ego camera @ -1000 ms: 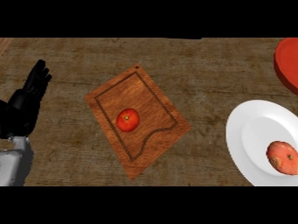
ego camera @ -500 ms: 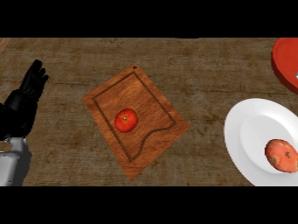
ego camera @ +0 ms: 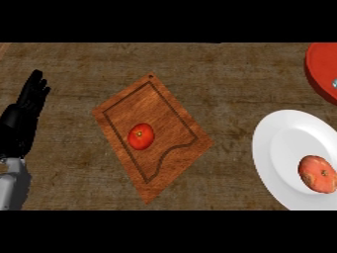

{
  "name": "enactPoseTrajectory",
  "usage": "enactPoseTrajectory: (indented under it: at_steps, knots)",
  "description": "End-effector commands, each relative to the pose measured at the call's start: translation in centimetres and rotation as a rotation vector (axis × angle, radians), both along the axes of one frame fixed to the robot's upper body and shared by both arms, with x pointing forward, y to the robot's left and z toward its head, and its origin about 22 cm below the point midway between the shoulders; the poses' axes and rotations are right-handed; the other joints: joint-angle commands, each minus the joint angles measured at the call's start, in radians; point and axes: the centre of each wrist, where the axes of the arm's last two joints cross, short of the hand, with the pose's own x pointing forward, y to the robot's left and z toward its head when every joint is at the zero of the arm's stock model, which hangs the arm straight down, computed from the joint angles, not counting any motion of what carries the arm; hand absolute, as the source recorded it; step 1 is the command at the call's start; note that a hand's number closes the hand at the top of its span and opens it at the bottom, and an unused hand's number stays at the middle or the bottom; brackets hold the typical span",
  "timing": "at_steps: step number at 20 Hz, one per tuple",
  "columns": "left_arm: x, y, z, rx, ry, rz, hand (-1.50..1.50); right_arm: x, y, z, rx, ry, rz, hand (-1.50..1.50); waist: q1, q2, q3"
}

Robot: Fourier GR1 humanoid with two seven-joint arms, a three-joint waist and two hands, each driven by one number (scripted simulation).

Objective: Pick the cupcake from the plate and place it in the bowl

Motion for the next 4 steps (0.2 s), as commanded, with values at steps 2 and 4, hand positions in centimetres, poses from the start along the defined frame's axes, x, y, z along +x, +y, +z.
enactPoseTrajectory:
  at_steps: [2,4]
  knots:
    - [-0.4,-0.7,-0.9,-0.016,0.013,-0.013,0.00,-2.1,-1.4,0.5,0.074,-0.075,0.086,-1.50,-0.012,-0.005,0.001]
    - [-0.5,0.3,-1.4,-0.019,0.023,0.008,0.00,-1.7,-1.3,1.3,0.083,-0.104,0.093,-1.50,0.003,-0.003,-0.001]
